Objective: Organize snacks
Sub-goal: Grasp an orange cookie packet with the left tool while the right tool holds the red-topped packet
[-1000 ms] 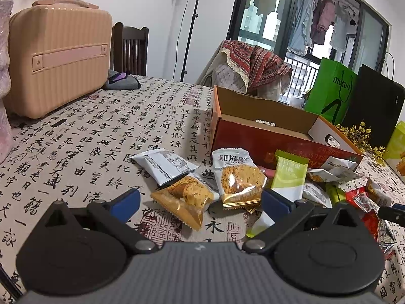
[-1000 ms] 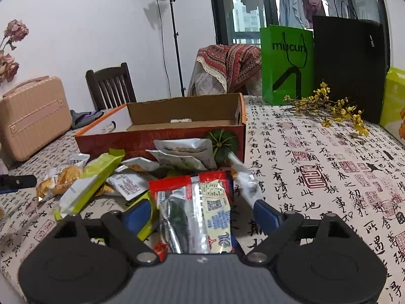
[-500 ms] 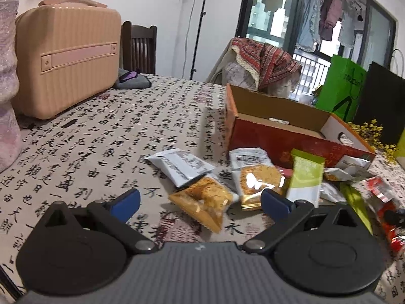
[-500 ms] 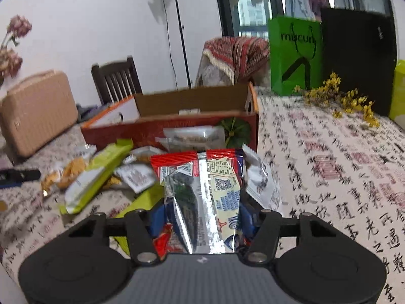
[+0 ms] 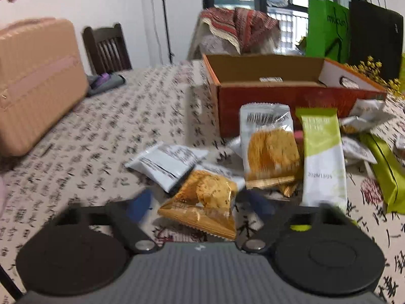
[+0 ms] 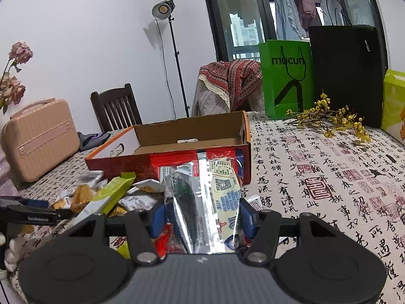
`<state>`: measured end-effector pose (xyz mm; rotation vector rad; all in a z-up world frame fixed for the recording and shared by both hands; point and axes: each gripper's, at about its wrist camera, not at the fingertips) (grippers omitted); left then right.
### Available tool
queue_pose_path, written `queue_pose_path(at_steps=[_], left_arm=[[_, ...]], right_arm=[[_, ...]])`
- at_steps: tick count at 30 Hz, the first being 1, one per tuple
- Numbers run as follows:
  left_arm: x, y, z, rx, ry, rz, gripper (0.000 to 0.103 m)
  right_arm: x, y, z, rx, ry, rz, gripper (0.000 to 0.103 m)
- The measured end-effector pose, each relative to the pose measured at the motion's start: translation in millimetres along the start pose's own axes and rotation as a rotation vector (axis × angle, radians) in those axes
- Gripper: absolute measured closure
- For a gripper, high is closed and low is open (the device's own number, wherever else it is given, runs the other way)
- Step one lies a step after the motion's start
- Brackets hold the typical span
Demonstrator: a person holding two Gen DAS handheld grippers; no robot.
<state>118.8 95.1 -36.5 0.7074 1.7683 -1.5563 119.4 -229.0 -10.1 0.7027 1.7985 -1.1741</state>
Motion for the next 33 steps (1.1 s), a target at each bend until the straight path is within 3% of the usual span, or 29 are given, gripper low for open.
queue_pose_path(at_steps=[2, 14, 23, 33], left_arm=[[1.8, -2.4, -2.3, 0.031, -0.005, 0.008, 0.043], [6.5, -49.0, -8.0, 0.015, -0.05, 0.14, 0.043], [-17.9, -73.9, 4.7, 0.049, -0.08, 0.269, 0.043], [-54.8, -61.5, 37.7, 0.099, -0.148, 0.311, 0.043]], right_arm=[[0.7, 0.1, -0.3, 0.001, -0.001, -0.002, 0.045], [1.9, 1.3, -0.3, -0.002, 0.005, 0.0, 0.045], [-7.8, -1.3, -6.1, -0.013, -0.007, 0.045, 0.045], [-42.7, 12.4, -12.3, -0.032, -0.007, 0.134, 0.045]])
Point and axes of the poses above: each gripper's, at about its wrist camera, not at the fingertips, and y roughly the way its jaws point, z to its right, x to its underside
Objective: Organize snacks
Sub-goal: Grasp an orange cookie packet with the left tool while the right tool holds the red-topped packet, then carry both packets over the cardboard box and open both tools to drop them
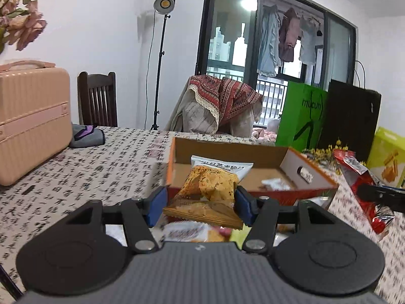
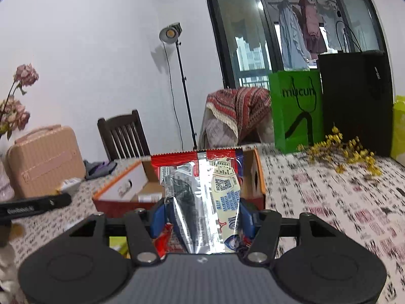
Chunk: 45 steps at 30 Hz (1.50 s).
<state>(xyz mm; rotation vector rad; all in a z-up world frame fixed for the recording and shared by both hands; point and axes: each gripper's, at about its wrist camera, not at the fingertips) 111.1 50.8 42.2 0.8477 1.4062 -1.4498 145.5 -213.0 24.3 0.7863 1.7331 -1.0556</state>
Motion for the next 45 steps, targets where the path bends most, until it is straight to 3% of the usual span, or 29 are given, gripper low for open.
queue_pose_path(at_steps=[10, 18, 25, 34, 36, 37, 39, 41, 45], left_arm=[[-39.4, 50.9, 28.6, -0.014, -0.007, 0.009, 0.043], [-62.3, 103.8, 37.5, -0.069, -0.028, -0.009, 0.043], [-57.7, 152.4, 21.4, -0.142, -0.082, -0.04, 0.043], [-37.6, 163.3, 16.2, -0.13, -0.039, -0.036, 0.041], [-37.1, 160.7, 13.8, -0.122, -0.056, -0.031, 0.022], [-37.3, 158.7, 12.7, -0.122, -0.067, -0.019, 0.017], [-37.7, 154.3, 10.4, -0.126, -0.082, 0.005, 0.0], [-38.3, 149.1, 8.7, -0.126, -0.104, 0.031, 0.0], [-39.4, 147.8, 8.1, -0.121, -0.115, 0.03, 0.0]], right_arm=[[-44.6, 51.9, 5.0, 0.026, 0.021, 0.036, 0.045], [-68.8, 109.6, 4.3, 0.066, 0.033, 0.003, 0.045], [-62.7, 158.2, 7.2, 0.107, 0.064, -0.017, 0.045], [-38.4, 177.8, 12.8, 0.091, 0.034, -0.061, 0.045], [-36.5, 178.1, 14.9, 0.082, 0.04, -0.074, 0.043], [-36.1, 177.7, 15.0, 0.08, 0.041, -0.077, 0.042], [-34.6, 176.4, 15.5, 0.075, 0.04, -0.077, 0.025], [-34.5, 173.1, 16.0, 0.07, 0.038, -0.06, 0.001], [-34.4, 167.6, 14.2, 0.075, 0.024, -0.034, 0.0]])
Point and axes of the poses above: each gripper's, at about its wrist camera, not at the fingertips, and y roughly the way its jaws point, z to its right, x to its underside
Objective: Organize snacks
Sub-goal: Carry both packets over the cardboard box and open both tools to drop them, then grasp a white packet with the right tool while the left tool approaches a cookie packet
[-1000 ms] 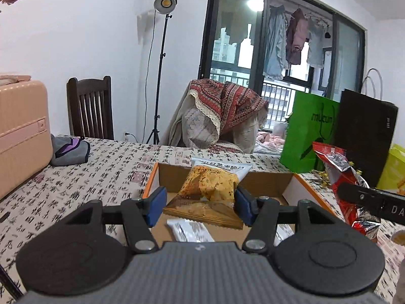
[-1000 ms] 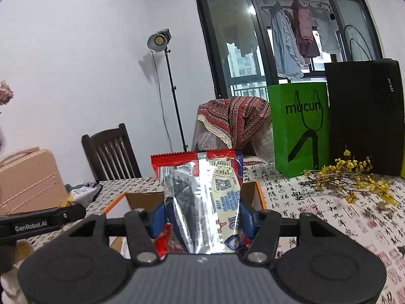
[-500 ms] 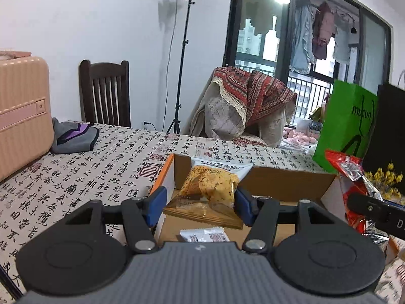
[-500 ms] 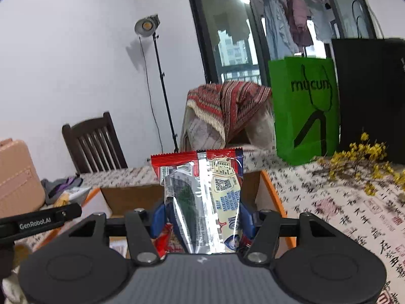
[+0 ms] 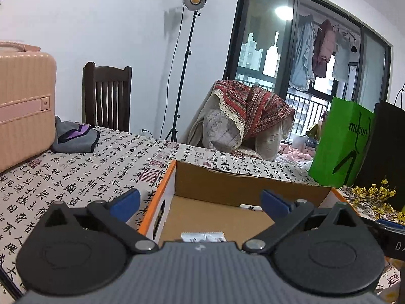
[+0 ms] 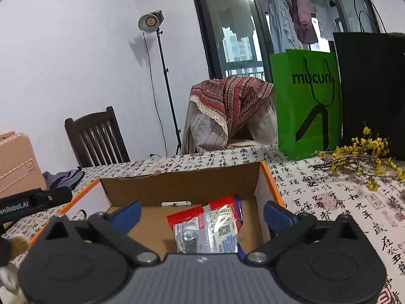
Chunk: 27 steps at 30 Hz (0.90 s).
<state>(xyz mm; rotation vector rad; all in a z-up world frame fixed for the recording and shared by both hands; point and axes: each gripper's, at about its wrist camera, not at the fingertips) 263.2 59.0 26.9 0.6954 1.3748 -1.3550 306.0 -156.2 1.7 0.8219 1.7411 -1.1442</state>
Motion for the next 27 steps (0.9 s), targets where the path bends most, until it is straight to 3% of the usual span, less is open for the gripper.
queue_pose_path(at_steps=[9, 14, 21, 27], left_arm=[[-4.9, -10.1, 3.3, -0.005, 0.003, -0.005, 0.0], [-19.2, -37.6, 4.6, 0.014, -0.007, 0.01, 0.0], [-28.2, -64.4, 1.7, 0.07, 0.006, -0.014, 0.0], [-15.5, -91.5, -14.3, 0.087, 0.023, -0.03, 0.0]], right_arm=[[-6.2, -9.2, -2.9, 0.001, -0.019, 0.027, 0.0], [-15.5, -21.5, -1.1, 0.0, 0.0, 0.025, 0.0], [-27.0, -60.9, 0.7, -0.019, 0.013, 0.012, 0.0], [-8.9, -96.4, 10.2, 0.003, -0.032, -0.025, 0.0]])
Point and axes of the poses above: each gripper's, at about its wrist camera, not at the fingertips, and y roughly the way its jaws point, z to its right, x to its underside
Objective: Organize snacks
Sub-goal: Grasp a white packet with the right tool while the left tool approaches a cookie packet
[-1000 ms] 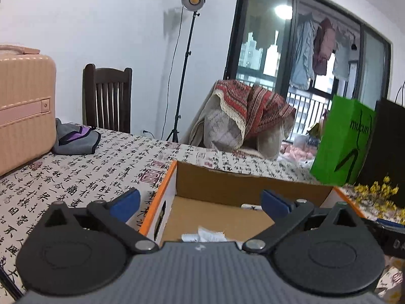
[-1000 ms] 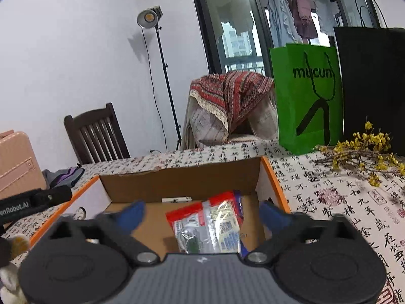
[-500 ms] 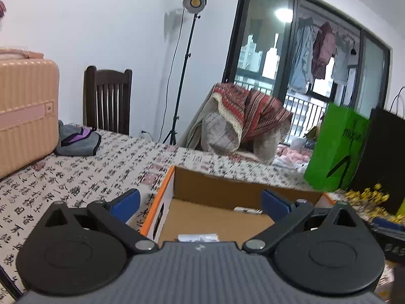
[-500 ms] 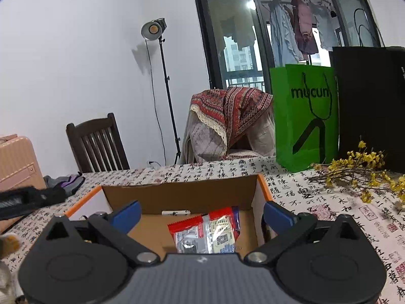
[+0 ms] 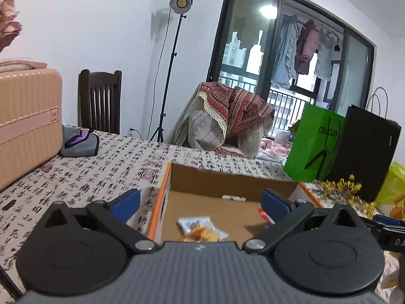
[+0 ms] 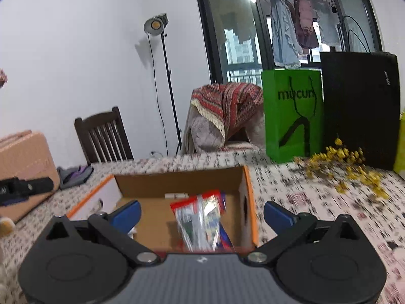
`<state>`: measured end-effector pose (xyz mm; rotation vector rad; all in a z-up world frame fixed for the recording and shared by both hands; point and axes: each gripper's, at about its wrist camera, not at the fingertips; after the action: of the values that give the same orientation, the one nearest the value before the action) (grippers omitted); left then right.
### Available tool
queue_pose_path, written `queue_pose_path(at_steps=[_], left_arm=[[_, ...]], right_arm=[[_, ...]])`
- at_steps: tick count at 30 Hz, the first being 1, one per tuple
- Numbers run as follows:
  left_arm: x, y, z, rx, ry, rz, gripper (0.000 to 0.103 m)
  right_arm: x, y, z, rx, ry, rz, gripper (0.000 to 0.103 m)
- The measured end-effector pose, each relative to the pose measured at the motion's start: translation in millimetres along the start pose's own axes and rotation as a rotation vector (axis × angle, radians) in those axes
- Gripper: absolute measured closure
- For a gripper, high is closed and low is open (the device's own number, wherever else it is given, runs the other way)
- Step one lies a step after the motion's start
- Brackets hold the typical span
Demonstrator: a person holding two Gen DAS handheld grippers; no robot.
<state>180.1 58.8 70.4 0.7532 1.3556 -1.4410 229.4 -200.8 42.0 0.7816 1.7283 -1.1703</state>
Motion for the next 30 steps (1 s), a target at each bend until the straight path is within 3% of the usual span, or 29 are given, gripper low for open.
queue_pose_path(at_steps=[10, 18, 30], left_arm=[[47.3, -40.5, -36.8, -0.012, 0.044, -0.061, 0.0], [86.1, -69.5, -73.4, -0.055, 0.022, -0.094, 0.0], [97.7, -84.8, -87.8, -0.053, -0.019, -0.088, 0.0]], right_arm=[[53.5, -48.0, 13.6, 0.053, -0.064, -0.052, 0.0], [93.7, -72.2, 27.5, 0.08, -0.028, -0.101, 0.0], [99.6, -58.6, 28.0, 0.118, -0.035, -0.165, 0.0]])
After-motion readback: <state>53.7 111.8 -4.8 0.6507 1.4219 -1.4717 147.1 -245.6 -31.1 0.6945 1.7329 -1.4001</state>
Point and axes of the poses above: each gripper's, at about its wrist camera, not at the fingertips, and y roughly the way its jaws point, z to its right, x to its underside
